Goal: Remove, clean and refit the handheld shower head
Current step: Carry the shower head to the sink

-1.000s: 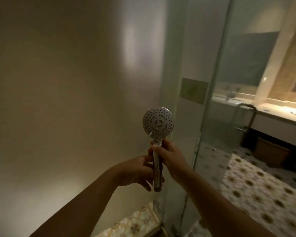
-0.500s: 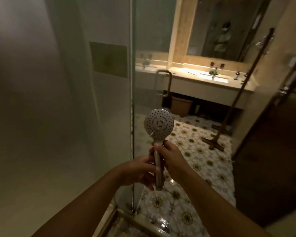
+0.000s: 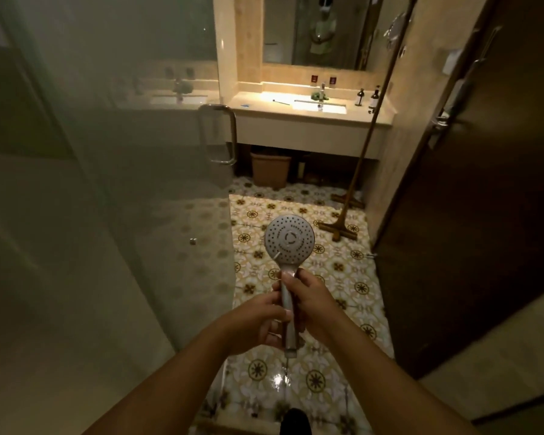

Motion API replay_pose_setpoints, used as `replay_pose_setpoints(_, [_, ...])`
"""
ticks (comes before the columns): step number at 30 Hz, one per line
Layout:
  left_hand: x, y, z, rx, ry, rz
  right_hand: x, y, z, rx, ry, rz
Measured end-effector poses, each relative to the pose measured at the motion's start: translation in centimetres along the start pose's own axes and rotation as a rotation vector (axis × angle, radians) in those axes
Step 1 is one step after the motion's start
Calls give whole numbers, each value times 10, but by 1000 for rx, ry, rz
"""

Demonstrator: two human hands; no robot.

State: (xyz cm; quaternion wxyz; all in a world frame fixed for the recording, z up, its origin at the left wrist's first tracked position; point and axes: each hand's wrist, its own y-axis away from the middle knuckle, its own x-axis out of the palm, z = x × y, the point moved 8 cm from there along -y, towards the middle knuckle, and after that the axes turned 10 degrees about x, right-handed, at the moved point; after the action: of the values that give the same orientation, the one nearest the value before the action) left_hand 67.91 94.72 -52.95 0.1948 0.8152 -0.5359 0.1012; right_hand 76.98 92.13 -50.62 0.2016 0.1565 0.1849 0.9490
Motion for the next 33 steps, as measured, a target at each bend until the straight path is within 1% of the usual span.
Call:
replay_pose_setpoints(5, [-25, -97, -17, 28, 4, -79, -41, -88, 30, 30, -48, 7])
replay_pose_setpoints(9, [-40, -171, -38, -4, -38, -94, -83, -156, 55, 81, -60, 6])
replay_pose_setpoints(14, [-56, -241, -70, 2, -41, -56, -120, -221, 101, 98, 3, 27])
replay_pose_setpoints(19, [-76, -304, -94, 9, -62, -50, -139, -269, 133, 85, -64, 38])
replay_pose_setpoints(22, [-90, -341, -105, 4, -132, -33, -150, -300, 146, 79, -59, 43])
replay_pose_setpoints(24, [-99, -366, -114, 12, -120, -6, -160, -326, 158, 75, -46, 47])
replay_pose_setpoints(29, [-136, -449, -141, 36, -82, 14, -184, -412, 191, 89, -22, 44])
replay_pose_setpoints(33, [-173, -529, -163, 10, -67, 42, -209, -495, 218, 115, -52, -6])
